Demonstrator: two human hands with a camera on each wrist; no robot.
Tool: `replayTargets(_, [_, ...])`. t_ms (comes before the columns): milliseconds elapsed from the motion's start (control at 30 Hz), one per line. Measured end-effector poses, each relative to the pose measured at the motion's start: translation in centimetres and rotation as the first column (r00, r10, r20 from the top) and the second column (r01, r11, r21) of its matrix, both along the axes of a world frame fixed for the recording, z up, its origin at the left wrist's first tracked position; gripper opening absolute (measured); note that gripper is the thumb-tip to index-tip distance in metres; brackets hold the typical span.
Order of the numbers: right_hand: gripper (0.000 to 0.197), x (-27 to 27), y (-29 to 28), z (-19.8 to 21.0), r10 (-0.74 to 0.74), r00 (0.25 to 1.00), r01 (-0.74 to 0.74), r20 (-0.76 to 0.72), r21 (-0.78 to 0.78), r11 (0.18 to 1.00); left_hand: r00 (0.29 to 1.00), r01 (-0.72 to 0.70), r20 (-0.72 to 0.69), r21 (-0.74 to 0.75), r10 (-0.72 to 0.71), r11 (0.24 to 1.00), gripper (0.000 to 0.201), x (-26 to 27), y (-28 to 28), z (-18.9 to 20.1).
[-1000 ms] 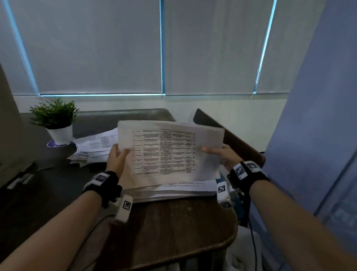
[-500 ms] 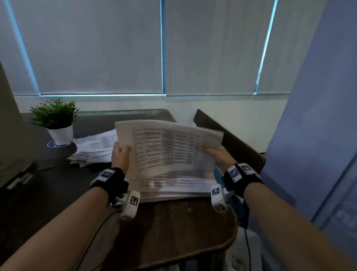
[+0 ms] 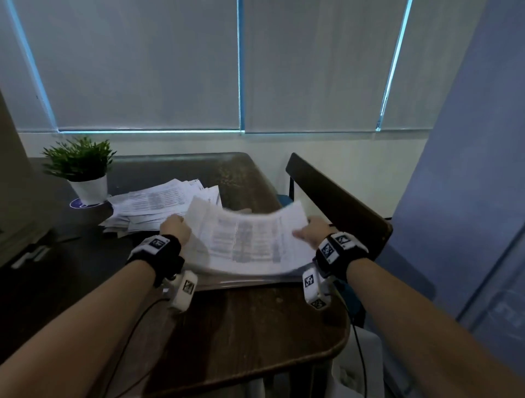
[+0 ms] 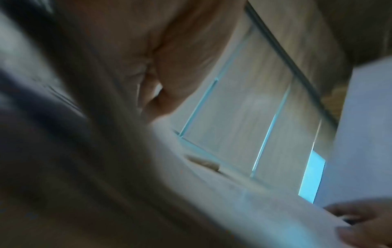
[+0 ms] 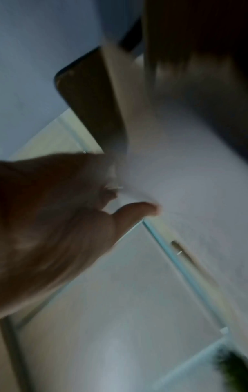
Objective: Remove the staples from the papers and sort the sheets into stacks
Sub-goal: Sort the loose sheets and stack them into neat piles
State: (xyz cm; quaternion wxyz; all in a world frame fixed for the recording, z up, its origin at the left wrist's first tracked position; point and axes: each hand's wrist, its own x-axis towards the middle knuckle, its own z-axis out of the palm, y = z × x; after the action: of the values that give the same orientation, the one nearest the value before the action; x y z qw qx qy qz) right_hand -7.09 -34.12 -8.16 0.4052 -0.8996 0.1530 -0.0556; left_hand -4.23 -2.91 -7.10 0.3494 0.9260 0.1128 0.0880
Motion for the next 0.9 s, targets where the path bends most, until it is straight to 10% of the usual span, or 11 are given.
replayTargets(67, [0.052,-0.6,0.6,-1.3,0.009,0.973,-0.067,-0.231,-0.248,0.966,0.977,0.039,-0.212,0.145,-0.007,0.989,0.040,-0.2,0.7,-1.9])
replayTargets(267, [0.063,-0.8,0.4,-1.9,0.032,0.917,-0.134,-0.398,-0.231,0.964,0.923,0.037,-0.377,-0.095,-0.070,0.995,0.059,0.0,1.2,-3.1])
replayTargets(667, [0.074,-0.4,-0.1,-4.0,-0.081,0.973,0.090,-0.215,0.031,0.995,0.944,-0.056,-0.324,-0.338,-0.060,0.940,0.051,0.4,1.1,-2.8])
replayTargets(900, [0.039,-1.4,-1.8,-2.5,-0.141,0.985,0.146,-0.100,0.048,0.988,0.916,-0.049,-0.390,-0.337,-0.092,0.940,0.055,-0.2,1.7,-3.8])
